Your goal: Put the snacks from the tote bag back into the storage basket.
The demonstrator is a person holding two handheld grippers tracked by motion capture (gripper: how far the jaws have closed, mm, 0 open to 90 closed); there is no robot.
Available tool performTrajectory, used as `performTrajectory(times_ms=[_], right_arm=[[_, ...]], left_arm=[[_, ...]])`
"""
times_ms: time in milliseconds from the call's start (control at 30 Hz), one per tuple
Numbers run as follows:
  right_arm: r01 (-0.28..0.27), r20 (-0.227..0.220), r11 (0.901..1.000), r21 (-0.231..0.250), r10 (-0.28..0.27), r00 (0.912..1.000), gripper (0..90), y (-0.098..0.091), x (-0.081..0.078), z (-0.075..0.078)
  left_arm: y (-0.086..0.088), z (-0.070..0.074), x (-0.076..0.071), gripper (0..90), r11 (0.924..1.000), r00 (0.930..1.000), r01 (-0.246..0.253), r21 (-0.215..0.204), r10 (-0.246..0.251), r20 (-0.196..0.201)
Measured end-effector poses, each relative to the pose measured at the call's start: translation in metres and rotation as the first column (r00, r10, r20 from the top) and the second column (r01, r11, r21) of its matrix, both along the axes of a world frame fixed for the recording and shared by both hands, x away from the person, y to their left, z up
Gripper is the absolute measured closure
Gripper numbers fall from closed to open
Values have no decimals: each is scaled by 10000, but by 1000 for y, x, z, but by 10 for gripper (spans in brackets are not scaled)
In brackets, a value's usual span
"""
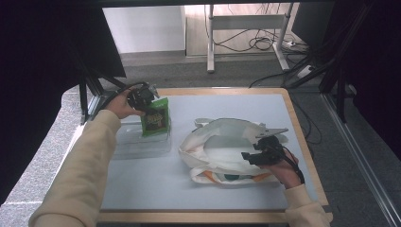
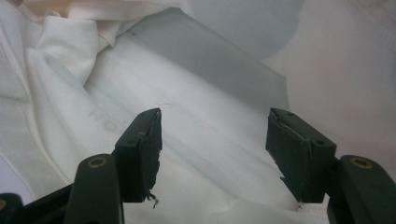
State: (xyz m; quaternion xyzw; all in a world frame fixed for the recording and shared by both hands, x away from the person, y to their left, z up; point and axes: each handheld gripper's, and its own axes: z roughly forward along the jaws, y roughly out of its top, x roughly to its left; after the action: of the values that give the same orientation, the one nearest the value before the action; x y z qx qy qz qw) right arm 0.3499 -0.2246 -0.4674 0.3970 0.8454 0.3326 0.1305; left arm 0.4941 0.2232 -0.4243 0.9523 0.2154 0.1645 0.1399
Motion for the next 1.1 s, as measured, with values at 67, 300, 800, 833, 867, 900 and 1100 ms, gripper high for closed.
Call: performTrajectory(times_ms=[67,300,800,833,867,900,1100], right_arm=[[6,-49,10000,17,-6,10000,361,0,0,0],[3,-100,10000,4,-3,9999,360,0,1,-1],[-24,-90,10000,44,24,10000,360,1,1,-2],[-5,-119,10000,78,6,9999,360,1,1,-1],[-19,-61,10000,79,20,10000,360,0,2,-1],[-23,-44,9999,107,23,10000,360,0,2,-1],[-4,8,9997,264,4,10000,360,-2,1,1]], left_arm=[[0,1,-1,556,10000,9999,17,-31,-17,163],[5,18,-5,370,9978,9957,-149,-648,207,907],[16,48,-22,312,9714,9907,-486,-2325,765,1126],[16,47,-24,311,9677,9915,-556,-2460,826,1006],[16,47,-25,312,9638,9925,-641,-2588,887,845],[16,46,-27,314,9611,9929,-737,-2660,956,704],[22,47,-40,357,9321,9899,-1224,-3409,1396,263]])
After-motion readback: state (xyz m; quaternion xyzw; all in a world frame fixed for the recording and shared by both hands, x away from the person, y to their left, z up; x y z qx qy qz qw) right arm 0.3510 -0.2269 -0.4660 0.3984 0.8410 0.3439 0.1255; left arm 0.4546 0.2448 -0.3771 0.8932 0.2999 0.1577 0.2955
